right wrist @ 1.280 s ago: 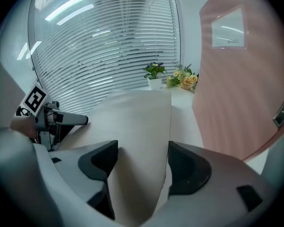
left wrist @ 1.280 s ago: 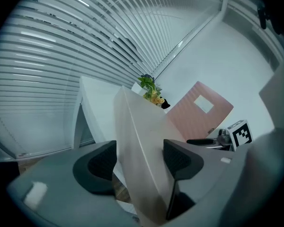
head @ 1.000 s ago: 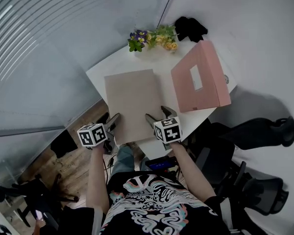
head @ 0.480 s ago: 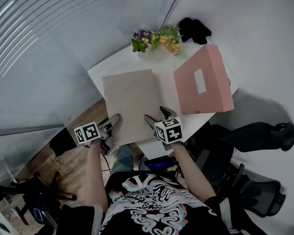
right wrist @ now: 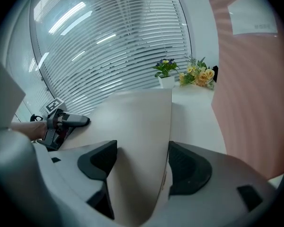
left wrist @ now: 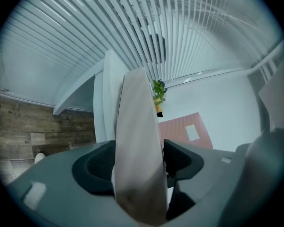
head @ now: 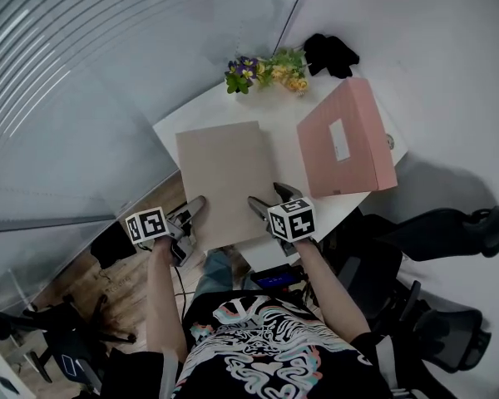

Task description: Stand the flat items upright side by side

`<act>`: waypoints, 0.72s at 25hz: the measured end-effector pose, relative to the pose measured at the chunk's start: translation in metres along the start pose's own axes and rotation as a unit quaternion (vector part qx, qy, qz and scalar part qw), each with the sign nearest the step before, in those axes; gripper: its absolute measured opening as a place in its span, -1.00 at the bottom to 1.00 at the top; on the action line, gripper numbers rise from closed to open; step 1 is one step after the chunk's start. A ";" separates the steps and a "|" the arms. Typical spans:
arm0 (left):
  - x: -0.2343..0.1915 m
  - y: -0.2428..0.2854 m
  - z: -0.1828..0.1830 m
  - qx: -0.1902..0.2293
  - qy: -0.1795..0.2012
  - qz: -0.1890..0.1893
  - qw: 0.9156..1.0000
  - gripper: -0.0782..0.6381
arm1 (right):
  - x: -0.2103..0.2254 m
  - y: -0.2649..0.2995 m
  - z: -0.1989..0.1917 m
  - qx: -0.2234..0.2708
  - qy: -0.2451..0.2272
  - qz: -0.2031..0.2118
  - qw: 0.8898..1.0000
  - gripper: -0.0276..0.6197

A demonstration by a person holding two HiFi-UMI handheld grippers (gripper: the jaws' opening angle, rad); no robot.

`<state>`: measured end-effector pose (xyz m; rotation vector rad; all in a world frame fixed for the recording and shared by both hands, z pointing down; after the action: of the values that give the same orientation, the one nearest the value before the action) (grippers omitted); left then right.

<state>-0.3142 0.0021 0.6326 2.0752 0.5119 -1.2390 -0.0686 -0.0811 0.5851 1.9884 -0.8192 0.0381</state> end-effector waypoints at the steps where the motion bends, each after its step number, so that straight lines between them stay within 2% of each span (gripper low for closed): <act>1: 0.001 0.000 0.001 0.001 -0.001 -0.002 1.000 0.07 | 0.001 0.000 0.001 0.000 0.000 0.000 1.000 0.15; 4: 0.007 -0.009 0.007 0.016 0.004 -0.005 1.000 0.04 | -0.002 0.000 0.003 0.002 0.010 0.004 1.000 0.14; 6: 0.015 -0.019 0.016 0.035 0.030 -0.013 0.999 0.02 | -0.003 -0.001 0.004 0.001 0.030 0.016 0.999 0.13; 7: 0.022 -0.021 0.020 0.048 0.028 -0.034 0.998 0.01 | -0.002 -0.002 0.004 0.001 0.041 0.023 0.999 0.12; 9: 0.039 -0.021 0.024 0.072 -0.003 -0.084 0.994 0.00 | -0.001 -0.004 0.005 0.002 0.056 0.036 0.998 0.12; 10: 0.045 -0.021 0.027 0.076 -0.007 -0.093 0.993 0.00 | -0.001 -0.005 0.006 0.003 0.059 0.041 0.997 0.11; 12: 0.053 -0.020 0.031 0.080 -0.002 -0.102 0.992 -0.01 | -0.006 -0.006 0.010 0.009 0.065 0.057 0.996 -0.04; 14: 0.060 -0.020 0.035 0.091 -0.001 -0.112 0.990 -0.01 | -0.012 -0.004 0.016 0.011 0.073 0.075 0.994 0.21; 18: 0.071 -0.021 0.037 0.105 0.001 -0.126 0.987 -0.03 | -0.022 -0.007 0.025 0.008 0.090 0.108 0.990 0.22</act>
<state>-0.3170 -0.0090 0.5509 2.2370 0.6875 -1.4917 -0.0893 -0.0869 0.5585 1.8711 -0.9142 0.3456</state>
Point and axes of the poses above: the fingertips, and each gripper's own axes: y forward along the fingers, x to its right, z out of its top, the point moved 7 cm from there along -y, backward along the fingers, and after that the axes turned 10 degrees about y, right-handed, at the moved point
